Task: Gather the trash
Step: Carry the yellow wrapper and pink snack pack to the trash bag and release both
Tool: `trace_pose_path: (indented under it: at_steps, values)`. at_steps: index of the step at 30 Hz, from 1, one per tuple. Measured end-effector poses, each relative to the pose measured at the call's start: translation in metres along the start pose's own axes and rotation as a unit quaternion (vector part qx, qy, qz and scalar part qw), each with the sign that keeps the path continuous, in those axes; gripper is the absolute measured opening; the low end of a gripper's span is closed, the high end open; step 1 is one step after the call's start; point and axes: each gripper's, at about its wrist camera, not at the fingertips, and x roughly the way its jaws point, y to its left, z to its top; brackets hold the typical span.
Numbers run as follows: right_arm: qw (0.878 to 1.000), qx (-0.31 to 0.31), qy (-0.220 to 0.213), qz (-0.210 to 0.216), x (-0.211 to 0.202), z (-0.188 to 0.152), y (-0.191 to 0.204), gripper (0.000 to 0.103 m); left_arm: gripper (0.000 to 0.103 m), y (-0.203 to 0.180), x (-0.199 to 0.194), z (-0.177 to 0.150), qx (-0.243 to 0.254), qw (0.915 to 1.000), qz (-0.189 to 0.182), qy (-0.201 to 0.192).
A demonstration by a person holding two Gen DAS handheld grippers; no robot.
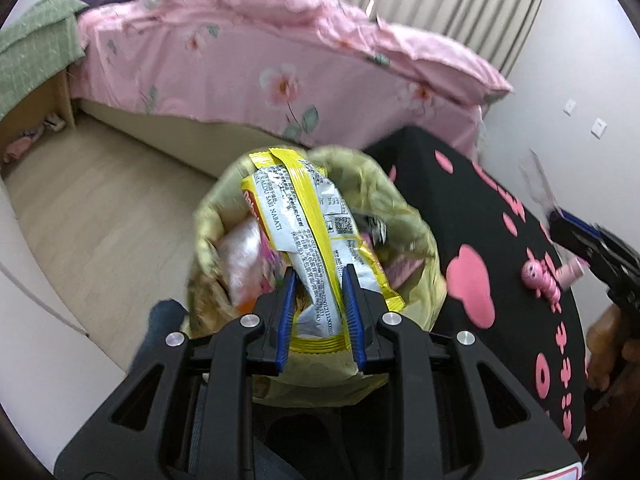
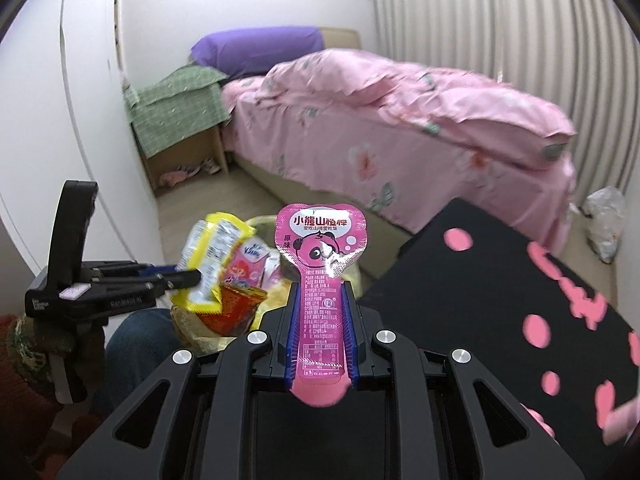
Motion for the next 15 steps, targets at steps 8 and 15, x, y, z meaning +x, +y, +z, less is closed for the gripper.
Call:
trace_pose_path:
  at_steps: [8,15]
  values:
    - [0.998,-0.007,0.060,0.025,0.080,0.012,0.005,0.018,0.021,0.001,0.048,0.004,0.022,0.9986,0.022,0.043]
    - [0.996,-0.024,0.081,0.030,0.111,0.018,0.009,0.018,0.021,0.009,0.048,0.014,0.016,0.9991,0.013,0.036]
